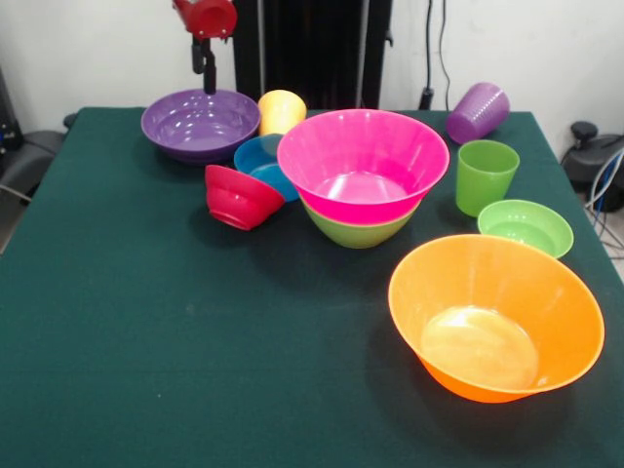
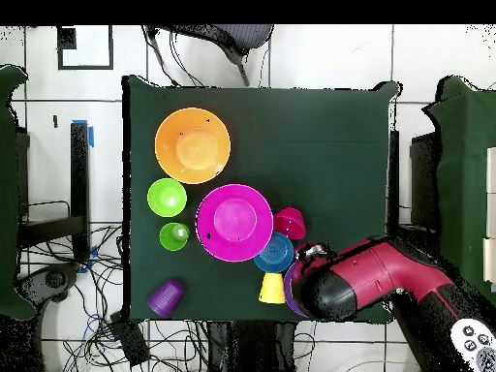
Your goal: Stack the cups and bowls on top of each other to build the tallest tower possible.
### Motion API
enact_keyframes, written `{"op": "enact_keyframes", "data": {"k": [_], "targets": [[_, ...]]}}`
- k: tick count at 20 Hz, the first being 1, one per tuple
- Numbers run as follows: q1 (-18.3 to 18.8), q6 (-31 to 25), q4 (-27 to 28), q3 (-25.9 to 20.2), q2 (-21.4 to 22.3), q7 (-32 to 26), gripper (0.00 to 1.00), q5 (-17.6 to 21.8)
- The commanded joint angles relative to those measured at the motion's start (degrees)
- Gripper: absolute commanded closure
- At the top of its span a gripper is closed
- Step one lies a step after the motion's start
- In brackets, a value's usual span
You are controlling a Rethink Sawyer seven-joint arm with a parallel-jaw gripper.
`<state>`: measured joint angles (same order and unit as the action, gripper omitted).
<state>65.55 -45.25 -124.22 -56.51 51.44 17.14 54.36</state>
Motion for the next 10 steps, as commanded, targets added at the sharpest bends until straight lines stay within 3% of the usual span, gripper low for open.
{"op": "enact_keyframes", "data": {"k": [1, 10], "targets": [[-2.1, 0.4, 2.2, 0.5, -2.1, -5.1, 0.0, 3.8], [-1.6, 2.6, 2.6, 1.1, -3.7, -4.2, 0.0, 5.6]]}}
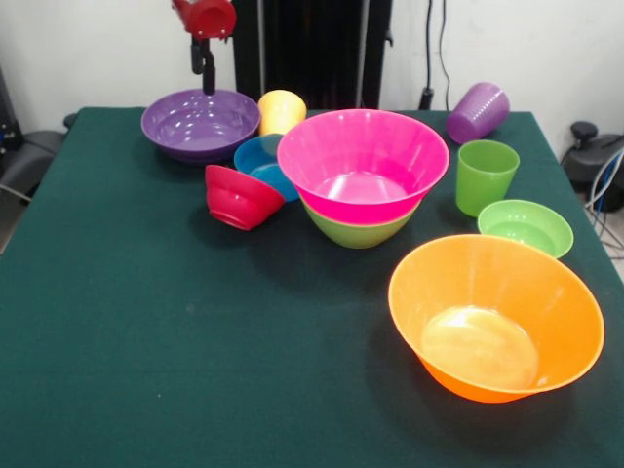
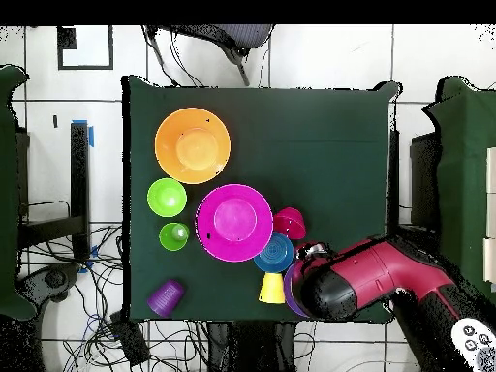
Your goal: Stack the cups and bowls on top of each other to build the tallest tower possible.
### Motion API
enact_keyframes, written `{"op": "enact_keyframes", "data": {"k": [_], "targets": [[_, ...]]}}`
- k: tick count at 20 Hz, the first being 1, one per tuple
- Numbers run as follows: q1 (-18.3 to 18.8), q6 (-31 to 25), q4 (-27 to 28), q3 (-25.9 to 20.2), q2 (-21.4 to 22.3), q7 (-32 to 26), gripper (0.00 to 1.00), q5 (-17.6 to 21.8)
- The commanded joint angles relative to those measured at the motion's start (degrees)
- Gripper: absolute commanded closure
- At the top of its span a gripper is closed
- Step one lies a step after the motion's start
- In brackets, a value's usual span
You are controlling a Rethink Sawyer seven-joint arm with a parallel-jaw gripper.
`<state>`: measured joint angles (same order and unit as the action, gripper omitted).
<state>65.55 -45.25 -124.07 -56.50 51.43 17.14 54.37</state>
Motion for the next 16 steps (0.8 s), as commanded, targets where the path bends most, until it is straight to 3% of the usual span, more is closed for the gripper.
{"op": "enact_keyframes", "data": {"k": [1, 11, 16], "targets": [[-1.5, 3.0, 2.1, 1.5, -4.3, -4.1, 0.0, 6.2], [-0.1, 5.3, 2.9, 5.8, -10.1, -3.8, 0.0, 14.7], [0.6, 5.9, 2.9, 6.5, -11.2, -4.4, 0.0, 16.5]]}}
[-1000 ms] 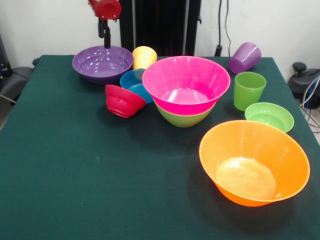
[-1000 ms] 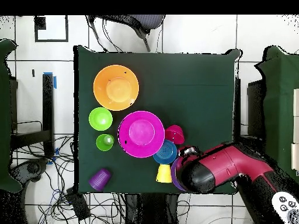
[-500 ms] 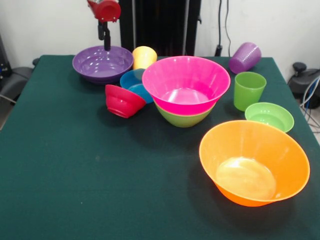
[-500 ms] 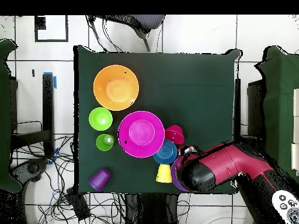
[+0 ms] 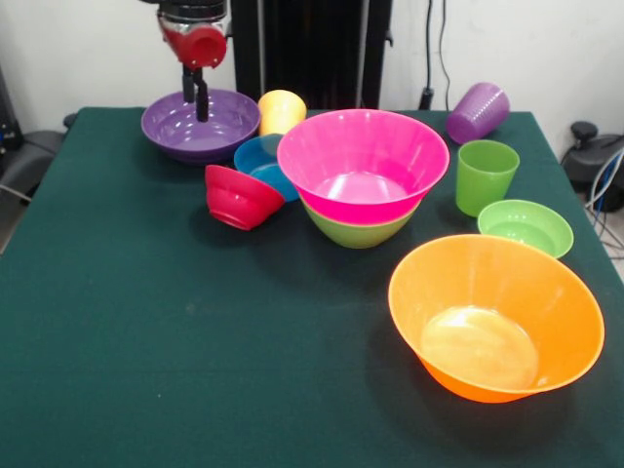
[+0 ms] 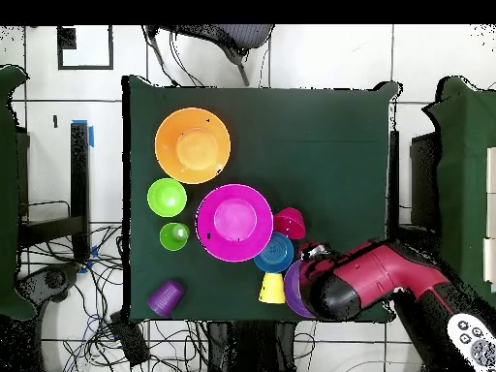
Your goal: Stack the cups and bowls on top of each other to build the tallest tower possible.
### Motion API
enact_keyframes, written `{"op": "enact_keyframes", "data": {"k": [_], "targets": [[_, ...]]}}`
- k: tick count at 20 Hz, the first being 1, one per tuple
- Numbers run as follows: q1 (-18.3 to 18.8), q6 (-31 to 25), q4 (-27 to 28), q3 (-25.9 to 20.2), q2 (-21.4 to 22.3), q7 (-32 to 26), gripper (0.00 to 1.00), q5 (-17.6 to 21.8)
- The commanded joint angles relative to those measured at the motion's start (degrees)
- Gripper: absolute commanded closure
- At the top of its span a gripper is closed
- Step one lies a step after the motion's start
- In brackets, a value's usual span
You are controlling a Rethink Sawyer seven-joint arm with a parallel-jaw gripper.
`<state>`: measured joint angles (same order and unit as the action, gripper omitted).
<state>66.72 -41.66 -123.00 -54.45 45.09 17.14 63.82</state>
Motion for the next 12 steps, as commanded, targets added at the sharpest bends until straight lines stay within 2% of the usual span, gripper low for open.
{"op": "enact_keyframes", "data": {"k": [1, 10, 12], "targets": [[-0.5, 2.4, 2.1, 4.8, -5.3, -4.6, 0.0, 7.5], [-0.2, 2.7, 3.6, 6.9, -7.2, -5.7, 0.0, 11.2], [0.0, 2.5, 3.5, 7.0, -7.4, -6.2, 0.0, 11.1]]}}
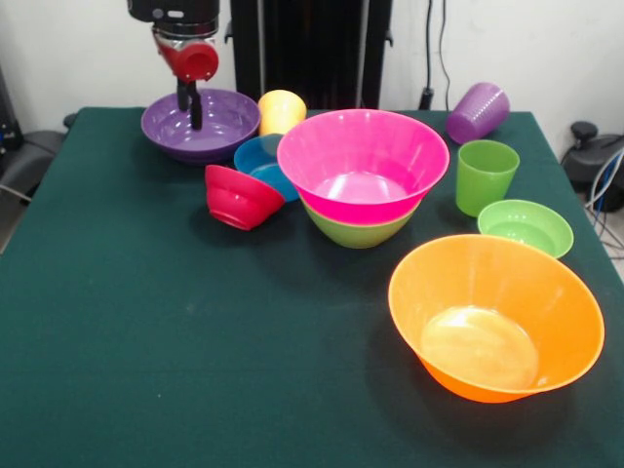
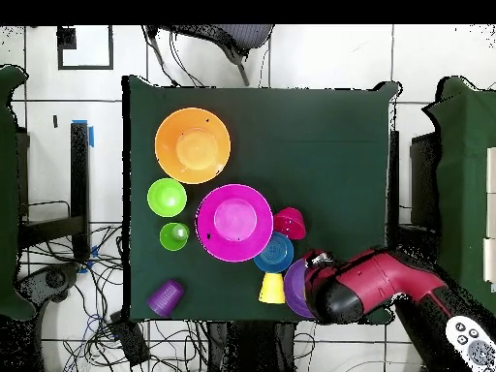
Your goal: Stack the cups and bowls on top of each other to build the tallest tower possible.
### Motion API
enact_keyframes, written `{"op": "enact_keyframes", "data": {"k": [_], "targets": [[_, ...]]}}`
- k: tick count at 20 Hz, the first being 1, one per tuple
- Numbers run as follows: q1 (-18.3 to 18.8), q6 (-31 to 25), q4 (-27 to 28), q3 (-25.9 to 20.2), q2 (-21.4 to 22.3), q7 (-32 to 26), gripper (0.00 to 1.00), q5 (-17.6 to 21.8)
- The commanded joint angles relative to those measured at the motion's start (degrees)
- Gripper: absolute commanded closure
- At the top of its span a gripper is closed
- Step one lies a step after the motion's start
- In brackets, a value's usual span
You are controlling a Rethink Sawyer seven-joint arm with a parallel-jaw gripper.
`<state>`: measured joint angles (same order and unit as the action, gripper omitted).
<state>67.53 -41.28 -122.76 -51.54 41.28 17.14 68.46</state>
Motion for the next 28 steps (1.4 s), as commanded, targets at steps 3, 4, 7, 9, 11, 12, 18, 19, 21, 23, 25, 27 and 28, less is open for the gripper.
{"op": "enact_keyframes", "data": {"k": [3, 4, 7, 9, 11, 12, 18, 19, 21, 23, 25, 27, 28], "targets": [[-0.5, 1.9, 3.4, 4.1, -3.5, -6.4, 0.0, 5.6], [-0.4, 1.9, 3.4, 4.0, -3.4, -6.5, 0.0, 5.2], [0.4, 2.8, 3.6, 2.5, -3.8, -6.0, 0.0, 2.6], [0.5, 3.2, 3.3, 0.9, -3.2, -4.8, 0.0, 0.2], [0.8, 3.1, 3.5, -0.6, -2.8, -4.2, 0.0, -2.5], [1.0, 3.2, 3.5, -1.3, -2.9, -4.1, 0.0, -3.7], [-0.1, 6.1, 3.5, -0.8, -4.7, -0.1, 0.0, -3.7], [-0.5, 6.4, 3.7, -0.7, -4.5, 0.7, 0.0, -3.7], [-0.8, 7.3, 3.5, -0.9, -3.9, 1.9, 0.0, -4.4], [-1.0, 8.2, 3.4, -1.0, -4.2, 2.7, 0.0, -4.9], [-2.1, 8.5, 3.6, 0.6, -4.1, 3.7, 0.0, -3.6], [-2.9, 9.5, 3.8, 1.6, -4.3, 4.8, 0.0, -2.7], [-3.4, 10.0, 3.9, 2.1, -4.2, 5.4, 0.0, -2.2]]}}
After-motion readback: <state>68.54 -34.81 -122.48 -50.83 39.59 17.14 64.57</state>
